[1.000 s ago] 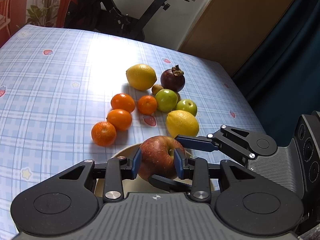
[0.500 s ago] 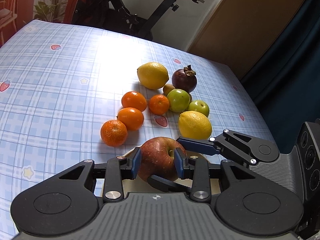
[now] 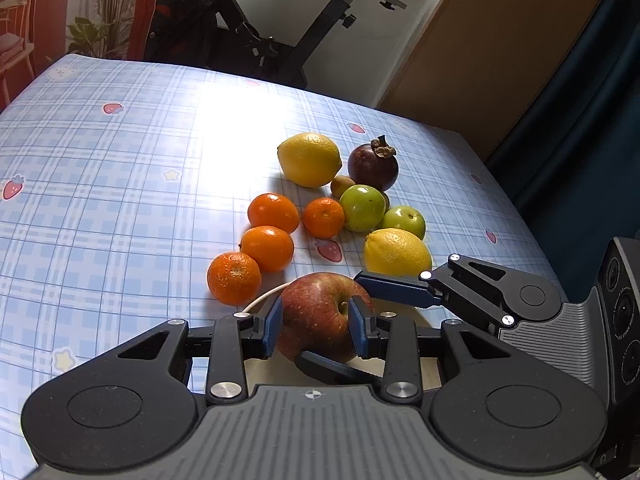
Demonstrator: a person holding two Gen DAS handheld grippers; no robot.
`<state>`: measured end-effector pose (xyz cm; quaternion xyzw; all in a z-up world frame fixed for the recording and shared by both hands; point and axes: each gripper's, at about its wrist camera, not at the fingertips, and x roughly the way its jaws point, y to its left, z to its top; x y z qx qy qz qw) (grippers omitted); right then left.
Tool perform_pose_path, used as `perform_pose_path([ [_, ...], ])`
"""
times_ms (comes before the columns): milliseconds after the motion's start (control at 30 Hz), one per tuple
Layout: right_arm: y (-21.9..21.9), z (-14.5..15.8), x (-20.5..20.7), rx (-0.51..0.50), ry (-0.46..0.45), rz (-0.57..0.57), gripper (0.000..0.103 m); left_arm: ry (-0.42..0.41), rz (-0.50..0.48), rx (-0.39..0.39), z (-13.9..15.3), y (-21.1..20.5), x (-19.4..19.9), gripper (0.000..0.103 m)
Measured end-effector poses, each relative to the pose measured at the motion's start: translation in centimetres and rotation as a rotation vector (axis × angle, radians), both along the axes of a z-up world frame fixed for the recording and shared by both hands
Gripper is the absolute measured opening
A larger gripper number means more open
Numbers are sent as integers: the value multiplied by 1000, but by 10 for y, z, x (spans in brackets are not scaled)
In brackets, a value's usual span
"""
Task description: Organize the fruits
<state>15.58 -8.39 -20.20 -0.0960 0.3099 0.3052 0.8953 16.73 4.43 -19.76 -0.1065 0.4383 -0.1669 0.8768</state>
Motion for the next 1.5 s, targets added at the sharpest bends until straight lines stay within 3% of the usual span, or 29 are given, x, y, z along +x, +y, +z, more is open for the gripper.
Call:
perform_pose_path([
  [300,-8,6,0,31,26,-19,67,-59,115,-34,16,33,-12,38],
  [533,-37,29,7,99,32,-44,65,-114,221,19,32,54,-4,38],
  [667,-55,42,28,85,20,-66,48,-121,232,54,33,51,9,38],
  [800,-62,47,52,28,5,-54,22,-81,218,59,21,44,23,38],
  [867,-63,45,63,11,10,-43,19,-44,201,54,11,39,30,38],
  [1100,-58,29,81,24,44,-14,19,75,162,41,-16,32,47,39],
  [1267,-56,25,89,42,62,-8,19,111,159,21,-26,28,57,51],
  [1500,-56,23,96,16,74,-1,20,134,147,0,-37,23,63,45],
])
